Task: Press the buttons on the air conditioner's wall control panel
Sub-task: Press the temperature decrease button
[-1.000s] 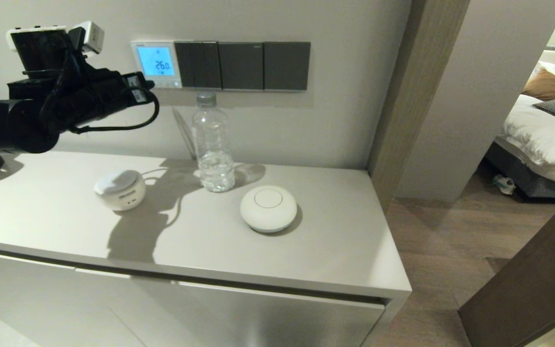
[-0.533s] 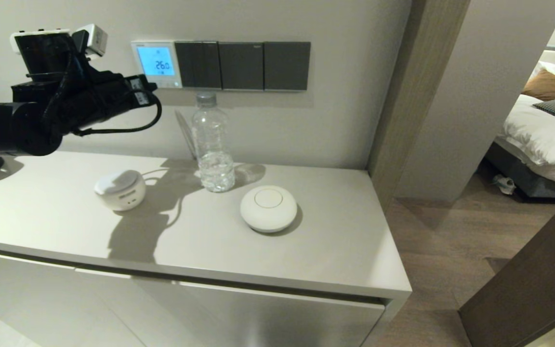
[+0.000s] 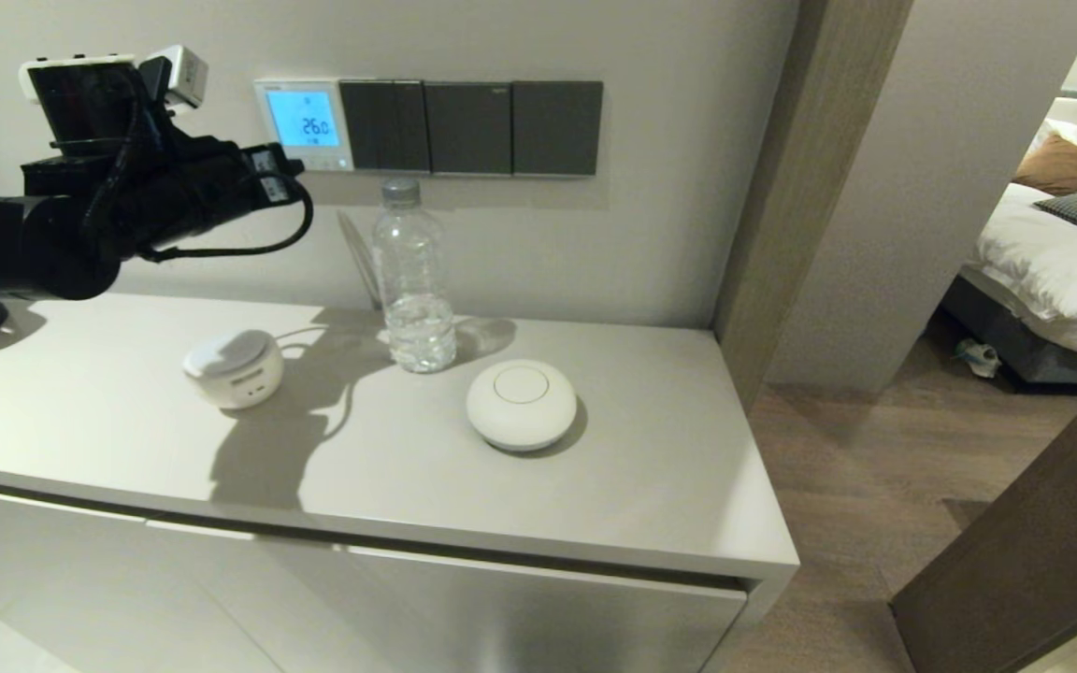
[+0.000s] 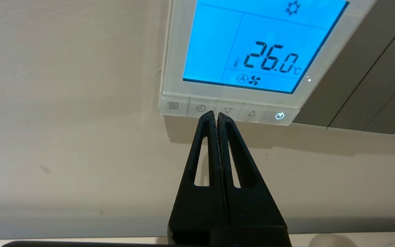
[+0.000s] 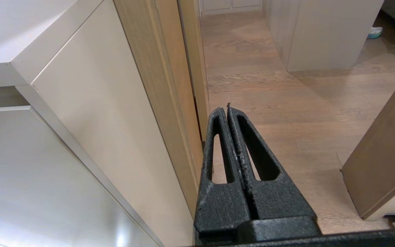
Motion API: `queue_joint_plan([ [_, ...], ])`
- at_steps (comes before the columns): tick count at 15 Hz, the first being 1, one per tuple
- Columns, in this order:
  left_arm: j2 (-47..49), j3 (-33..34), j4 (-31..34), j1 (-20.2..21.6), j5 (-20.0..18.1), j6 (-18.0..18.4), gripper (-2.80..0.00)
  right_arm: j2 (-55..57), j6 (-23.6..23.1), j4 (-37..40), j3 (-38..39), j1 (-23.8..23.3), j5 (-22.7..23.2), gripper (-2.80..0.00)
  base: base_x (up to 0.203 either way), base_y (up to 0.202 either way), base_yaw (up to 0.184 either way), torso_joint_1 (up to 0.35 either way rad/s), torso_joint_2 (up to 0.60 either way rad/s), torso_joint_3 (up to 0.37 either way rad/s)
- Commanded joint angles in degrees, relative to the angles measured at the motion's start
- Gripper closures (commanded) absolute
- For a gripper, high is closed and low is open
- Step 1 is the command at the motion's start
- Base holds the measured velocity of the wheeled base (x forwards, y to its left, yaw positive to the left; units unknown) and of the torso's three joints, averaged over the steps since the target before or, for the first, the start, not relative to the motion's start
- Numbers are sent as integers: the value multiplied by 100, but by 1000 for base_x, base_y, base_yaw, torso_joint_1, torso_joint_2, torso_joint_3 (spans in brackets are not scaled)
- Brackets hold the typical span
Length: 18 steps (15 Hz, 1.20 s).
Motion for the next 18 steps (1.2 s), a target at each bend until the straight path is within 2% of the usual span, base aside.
queue_joint_plan([
  [1, 15, -26, -8, 9, -11, -7, 0, 0, -6, -2, 18, 2, 0, 0, 0, 0, 0, 0, 0, 0],
  [18, 153, -52, -101, -61, -6, -7, 0, 0, -7, -2, 18, 2, 0, 0, 0, 0, 0, 0, 0, 0],
])
